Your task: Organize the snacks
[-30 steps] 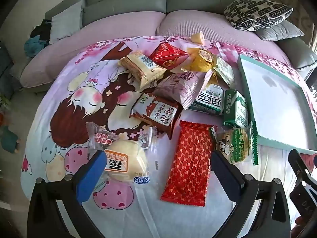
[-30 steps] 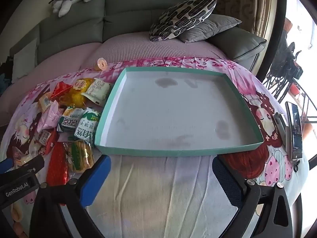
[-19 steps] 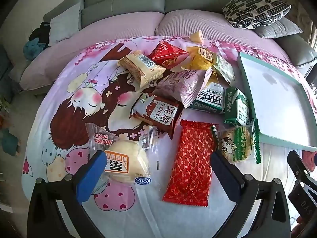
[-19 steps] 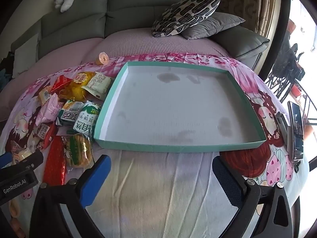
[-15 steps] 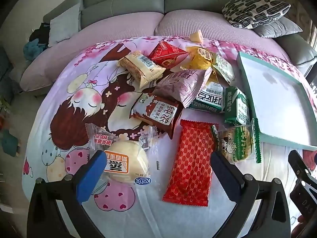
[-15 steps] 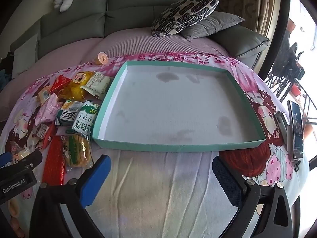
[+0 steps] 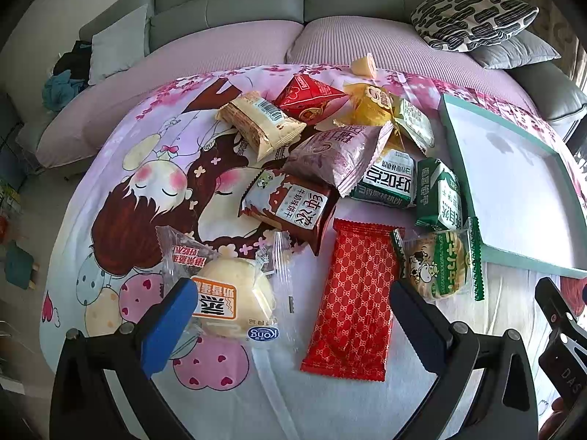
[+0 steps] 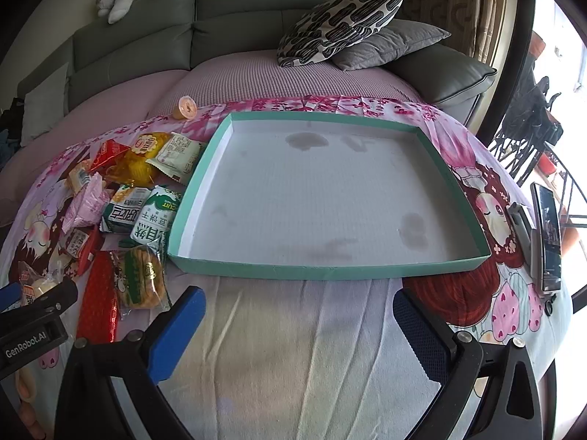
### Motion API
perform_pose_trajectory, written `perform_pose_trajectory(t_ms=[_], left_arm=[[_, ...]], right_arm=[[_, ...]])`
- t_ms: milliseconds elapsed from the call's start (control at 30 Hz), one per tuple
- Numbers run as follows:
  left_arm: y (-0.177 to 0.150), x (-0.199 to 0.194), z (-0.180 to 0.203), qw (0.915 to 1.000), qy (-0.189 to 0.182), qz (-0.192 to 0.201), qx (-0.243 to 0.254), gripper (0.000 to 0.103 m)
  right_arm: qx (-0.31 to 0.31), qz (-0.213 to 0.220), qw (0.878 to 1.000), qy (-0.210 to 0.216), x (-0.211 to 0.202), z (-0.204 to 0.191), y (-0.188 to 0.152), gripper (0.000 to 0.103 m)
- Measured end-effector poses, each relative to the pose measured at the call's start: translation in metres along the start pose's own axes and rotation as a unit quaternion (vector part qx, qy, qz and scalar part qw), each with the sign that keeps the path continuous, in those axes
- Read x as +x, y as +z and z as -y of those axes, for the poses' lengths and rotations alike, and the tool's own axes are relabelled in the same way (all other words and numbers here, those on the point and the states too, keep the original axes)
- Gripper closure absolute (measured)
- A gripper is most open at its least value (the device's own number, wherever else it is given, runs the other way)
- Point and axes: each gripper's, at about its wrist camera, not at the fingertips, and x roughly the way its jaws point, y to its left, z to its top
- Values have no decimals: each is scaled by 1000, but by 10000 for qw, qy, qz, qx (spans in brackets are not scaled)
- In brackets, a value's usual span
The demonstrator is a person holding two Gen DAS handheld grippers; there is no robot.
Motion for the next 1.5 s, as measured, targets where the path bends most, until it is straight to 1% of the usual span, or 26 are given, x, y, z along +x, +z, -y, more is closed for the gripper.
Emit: perform_pose_trajectory(t_ms=[1500], left_arm=[[1, -4, -3, 9998, -85, 190, -76, 0]], right_arm=[[25, -19, 10000, 37, -1, 1, 0, 0]])
